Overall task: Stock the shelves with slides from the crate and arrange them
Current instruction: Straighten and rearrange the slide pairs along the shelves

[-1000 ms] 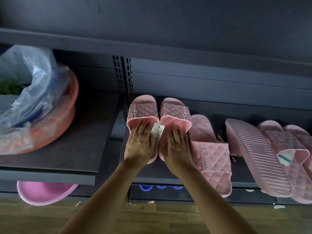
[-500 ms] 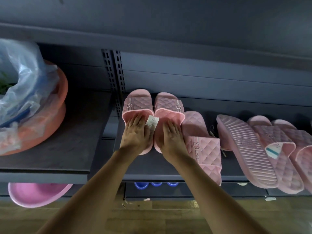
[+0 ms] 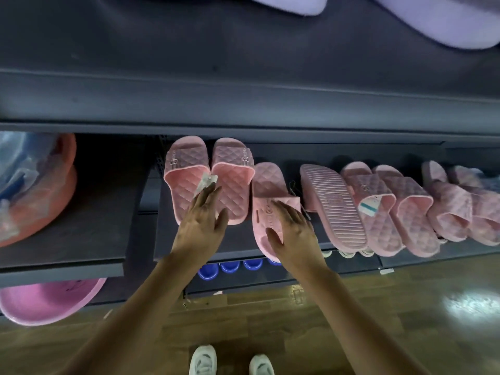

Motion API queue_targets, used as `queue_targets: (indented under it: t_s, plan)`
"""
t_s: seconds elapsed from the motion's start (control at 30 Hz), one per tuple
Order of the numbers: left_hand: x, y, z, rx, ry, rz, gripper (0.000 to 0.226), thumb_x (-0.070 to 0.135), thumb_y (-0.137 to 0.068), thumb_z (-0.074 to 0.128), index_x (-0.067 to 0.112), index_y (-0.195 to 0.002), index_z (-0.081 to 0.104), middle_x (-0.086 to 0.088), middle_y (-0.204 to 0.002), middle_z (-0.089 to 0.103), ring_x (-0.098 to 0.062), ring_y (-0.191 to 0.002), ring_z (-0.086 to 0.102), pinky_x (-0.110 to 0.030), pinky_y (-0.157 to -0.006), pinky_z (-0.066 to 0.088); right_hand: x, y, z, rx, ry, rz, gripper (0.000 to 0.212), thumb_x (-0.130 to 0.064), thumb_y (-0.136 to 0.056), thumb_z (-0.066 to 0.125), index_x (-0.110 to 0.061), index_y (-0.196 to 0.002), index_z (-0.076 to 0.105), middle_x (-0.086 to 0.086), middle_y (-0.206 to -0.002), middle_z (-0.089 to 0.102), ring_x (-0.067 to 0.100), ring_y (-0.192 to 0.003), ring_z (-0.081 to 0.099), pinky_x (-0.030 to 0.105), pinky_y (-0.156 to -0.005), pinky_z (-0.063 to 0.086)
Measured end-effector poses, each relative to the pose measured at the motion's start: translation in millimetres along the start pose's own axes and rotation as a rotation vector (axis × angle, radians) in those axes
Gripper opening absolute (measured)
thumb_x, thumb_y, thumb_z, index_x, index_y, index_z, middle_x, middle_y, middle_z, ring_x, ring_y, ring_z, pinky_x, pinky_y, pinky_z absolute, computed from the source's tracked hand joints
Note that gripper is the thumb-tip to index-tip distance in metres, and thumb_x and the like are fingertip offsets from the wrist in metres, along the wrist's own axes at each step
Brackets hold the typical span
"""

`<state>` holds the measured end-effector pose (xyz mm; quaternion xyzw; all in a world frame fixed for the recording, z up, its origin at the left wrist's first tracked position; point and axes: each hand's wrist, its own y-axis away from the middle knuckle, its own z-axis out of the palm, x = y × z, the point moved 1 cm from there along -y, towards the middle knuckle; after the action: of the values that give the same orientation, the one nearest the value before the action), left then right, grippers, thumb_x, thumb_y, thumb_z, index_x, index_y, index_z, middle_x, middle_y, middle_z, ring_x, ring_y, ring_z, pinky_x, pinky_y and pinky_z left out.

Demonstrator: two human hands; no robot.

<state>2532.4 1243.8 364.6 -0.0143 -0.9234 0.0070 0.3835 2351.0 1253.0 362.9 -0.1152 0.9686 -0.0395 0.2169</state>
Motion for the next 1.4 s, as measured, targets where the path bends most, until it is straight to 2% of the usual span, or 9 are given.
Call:
queue_targets:
  t_s: [0.17, 0.3, 0.5, 0.7, 0.83, 0.97, 1.1, 1.23, 1.4]
  plan:
    - [26, 5, 23, -0.048, 0.001, 0.030, 0.051, 0.026, -0.088, 0.042, 0.000, -0.131, 0.047, -0.017, -0.139, 0.045, -0.033, -0.129, 0.041, -0.048, -0.104, 0.038, 29, 12, -21, 0.012, 0.006, 0.053, 0.051, -0.010, -0.079, 0.068, -0.004, -0.126, 0.052, 0.015, -0.122, 0.060, 0.033, -0.111, 0.058, 0.045, -0.093, 0.045]
    - [48, 7, 45, -0.054, -0.025, 0.020, 0.060, 0.039, -0.087, 0.037, 0.003, -0.133, 0.046, -0.014, -0.139, 0.045, -0.030, -0.128, 0.043, -0.039, -0.103, 0.035, 53, 13, -35, -0.026, 0.003, 0.076, 0.051, -0.013, -0.081, 0.066, -0.004, -0.130, 0.050, 0.014, -0.126, 0.057, 0.032, -0.116, 0.054, 0.045, -0.098, 0.041]
    - [73, 6, 81, -0.028, -0.088, -0.051, 0.055, 0.010, -0.088, 0.058, 0.008, -0.139, 0.038, -0.010, -0.145, 0.037, -0.026, -0.133, 0.036, -0.036, -0.106, 0.032, 104, 18, -47, -0.061, 0.055, 0.055, 0.059, -0.020, -0.076, 0.072, 0.000, -0.128, 0.050, 0.019, -0.124, 0.058, 0.037, -0.113, 0.056, 0.050, -0.094, 0.046]
    - [87, 5, 110, -0.018, -0.189, -0.286, 0.076, 0.020, -0.085, 0.064, 0.012, -0.147, 0.021, -0.012, -0.151, 0.022, -0.030, -0.137, 0.026, -0.040, -0.107, 0.031, 140, 15, -61, -0.254, 0.078, 0.072, 0.092, -0.060, -0.081, 0.055, -0.013, -0.148, 0.014, 0.011, -0.154, 0.018, 0.030, -0.141, 0.017, 0.045, -0.111, 0.023]
    - [96, 1, 125, 0.043, -0.183, -0.370, 0.080, 0.026, -0.078, 0.071, 0.011, -0.143, 0.027, -0.012, -0.146, 0.030, -0.035, -0.130, 0.035, -0.045, -0.097, 0.041, 140, 10, -64, -0.344, -0.005, 0.134, 0.104, -0.065, -0.076, 0.058, -0.017, -0.150, 0.001, 0.015, -0.156, -0.001, 0.035, -0.143, 0.005, 0.048, -0.113, 0.018]
    - [100, -8, 137, 0.087, -0.195, -0.483, 0.101, 0.038, -0.072, 0.075, 0.013, -0.147, 0.014, -0.012, -0.151, 0.020, -0.036, -0.134, 0.025, -0.048, -0.100, 0.037, 143, 5, -57, -0.380, 0.016, 0.184, 0.109, -0.063, -0.076, 0.059, -0.014, -0.148, -0.006, 0.020, -0.155, -0.008, 0.038, -0.142, 0.006, 0.045, -0.114, 0.016]
    - [100, -18, 142, 0.071, -0.327, -0.536, 0.114, 0.053, -0.067, 0.074, 0.011, -0.147, 0.004, -0.016, -0.148, 0.018, -0.035, -0.133, 0.025, -0.044, -0.103, 0.032, 145, 6, -54, -0.356, -0.056, 0.214, 0.105, -0.049, -0.078, 0.064, -0.013, -0.149, -0.004, 0.018, -0.155, -0.001, 0.037, -0.138, 0.014, 0.043, -0.111, 0.022]
    - [100, -19, 144, 0.092, -0.363, -0.522, 0.110, 0.049, -0.069, 0.074, 0.009, -0.146, 0.007, -0.015, -0.144, 0.021, -0.035, -0.128, 0.029, -0.042, -0.101, 0.033, 153, 12, -53, -0.195, -0.248, 0.235, 0.095, -0.043, -0.069, 0.065, -0.011, -0.147, 0.019, 0.015, -0.150, 0.020, 0.036, -0.131, 0.029, 0.047, -0.103, 0.037]
    - [99, -16, 145, 0.123, -0.263, -0.514, 0.106, 0.042, -0.069, 0.075, 0.011, -0.146, 0.010, -0.014, -0.143, 0.021, -0.036, -0.127, 0.031, -0.044, -0.100, 0.034, 158, 10, -64, -0.087, -0.754, 0.380, 0.090, -0.053, -0.056, 0.054, -0.016, -0.137, 0.041, -0.003, -0.132, 0.047, 0.014, -0.120, 0.047, 0.026, -0.093, 0.045]
